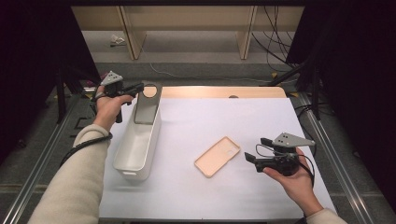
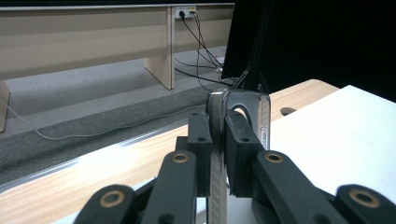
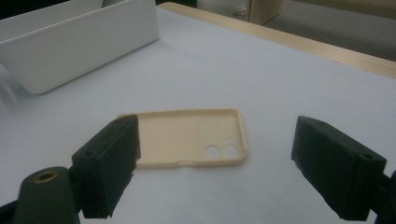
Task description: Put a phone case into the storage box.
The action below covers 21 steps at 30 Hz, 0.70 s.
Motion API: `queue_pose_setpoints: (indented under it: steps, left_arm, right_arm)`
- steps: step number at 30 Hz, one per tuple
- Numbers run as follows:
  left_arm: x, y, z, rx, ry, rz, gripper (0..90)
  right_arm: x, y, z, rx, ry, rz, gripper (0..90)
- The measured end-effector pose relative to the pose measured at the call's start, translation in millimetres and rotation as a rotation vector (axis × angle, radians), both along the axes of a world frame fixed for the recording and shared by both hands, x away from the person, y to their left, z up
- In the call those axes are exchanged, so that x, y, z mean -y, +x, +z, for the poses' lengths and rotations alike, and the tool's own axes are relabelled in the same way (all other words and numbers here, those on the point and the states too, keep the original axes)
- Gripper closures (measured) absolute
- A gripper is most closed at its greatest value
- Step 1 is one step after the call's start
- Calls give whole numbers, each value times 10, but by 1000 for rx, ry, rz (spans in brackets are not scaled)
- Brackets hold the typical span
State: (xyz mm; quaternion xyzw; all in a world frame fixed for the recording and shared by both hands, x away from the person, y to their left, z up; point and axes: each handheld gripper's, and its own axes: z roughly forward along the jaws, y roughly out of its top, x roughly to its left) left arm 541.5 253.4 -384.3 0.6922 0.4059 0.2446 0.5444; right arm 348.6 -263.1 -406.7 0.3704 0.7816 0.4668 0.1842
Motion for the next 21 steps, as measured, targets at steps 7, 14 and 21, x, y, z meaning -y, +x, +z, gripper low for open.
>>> queue_pose_setpoints:
  steps: [7, 14, 21]
  left_arm:
    - [-14, 0, -30, -7, 0, 5, 816]
    - [-19, 7, -64, -14, 0, 8, 816]
    - [-30, 10, -91, -19, -4, 13, 816]
  right_arm:
    - [0, 1, -1, 0, 1, 0, 163]
    - [0, 1, -1, 0, 1, 0, 163]
    - [-2, 3, -4, 0, 2, 0, 163]
